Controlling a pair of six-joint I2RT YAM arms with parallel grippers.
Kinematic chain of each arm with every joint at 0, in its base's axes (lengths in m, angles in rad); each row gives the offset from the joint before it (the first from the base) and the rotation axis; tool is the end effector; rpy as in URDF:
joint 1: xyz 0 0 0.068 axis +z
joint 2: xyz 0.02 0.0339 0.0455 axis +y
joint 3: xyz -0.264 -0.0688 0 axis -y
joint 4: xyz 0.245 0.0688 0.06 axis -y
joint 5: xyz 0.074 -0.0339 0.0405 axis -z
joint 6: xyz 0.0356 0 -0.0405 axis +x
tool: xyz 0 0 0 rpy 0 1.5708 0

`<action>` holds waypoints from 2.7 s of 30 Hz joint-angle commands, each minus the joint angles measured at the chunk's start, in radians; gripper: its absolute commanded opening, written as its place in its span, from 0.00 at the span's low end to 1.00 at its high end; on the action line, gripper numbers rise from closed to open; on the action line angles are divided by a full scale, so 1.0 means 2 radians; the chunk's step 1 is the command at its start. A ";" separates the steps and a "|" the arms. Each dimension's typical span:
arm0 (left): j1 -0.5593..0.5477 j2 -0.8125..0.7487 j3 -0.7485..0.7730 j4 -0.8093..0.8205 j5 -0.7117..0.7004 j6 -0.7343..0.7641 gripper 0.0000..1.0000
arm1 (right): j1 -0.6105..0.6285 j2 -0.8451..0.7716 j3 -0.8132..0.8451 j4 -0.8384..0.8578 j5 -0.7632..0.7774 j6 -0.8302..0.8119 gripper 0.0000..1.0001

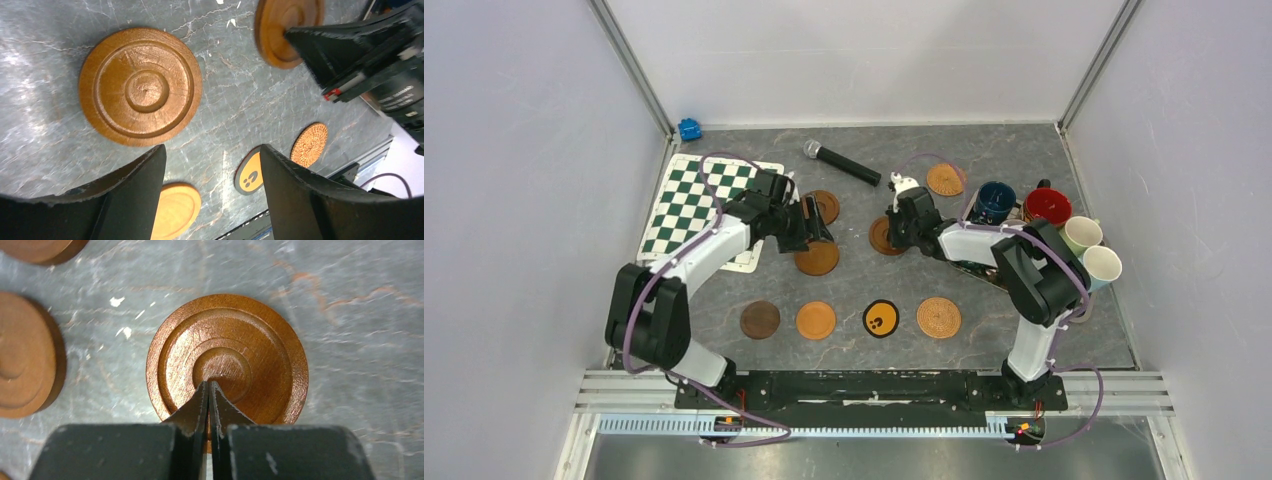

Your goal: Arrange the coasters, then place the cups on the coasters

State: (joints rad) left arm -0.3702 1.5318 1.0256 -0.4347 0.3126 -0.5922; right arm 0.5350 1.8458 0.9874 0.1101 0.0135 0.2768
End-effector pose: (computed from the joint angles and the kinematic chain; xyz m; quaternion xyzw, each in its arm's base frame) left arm 0.2912 -0.1248 0.2238 -0.0561 0.9388 -0.2728 0.2027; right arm 0.3250 0.1921 0.1468 -0.1153 0.9093 0.1522 0.3697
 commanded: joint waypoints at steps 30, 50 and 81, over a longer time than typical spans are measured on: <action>0.017 -0.011 -0.035 0.092 -0.006 -0.022 0.67 | 0.089 -0.094 -0.118 0.009 0.026 0.050 0.00; 0.016 0.080 -0.066 0.139 -0.009 -0.039 0.59 | 0.090 -0.125 -0.109 0.012 0.019 0.041 0.00; -0.027 0.021 -0.132 0.143 -0.014 -0.076 0.62 | 0.081 -0.110 -0.031 -0.030 0.062 0.019 0.00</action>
State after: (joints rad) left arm -0.4160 1.5902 0.7616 -0.0784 0.2893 -0.7170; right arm 0.7002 1.6314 0.9310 0.0441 0.1371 0.3210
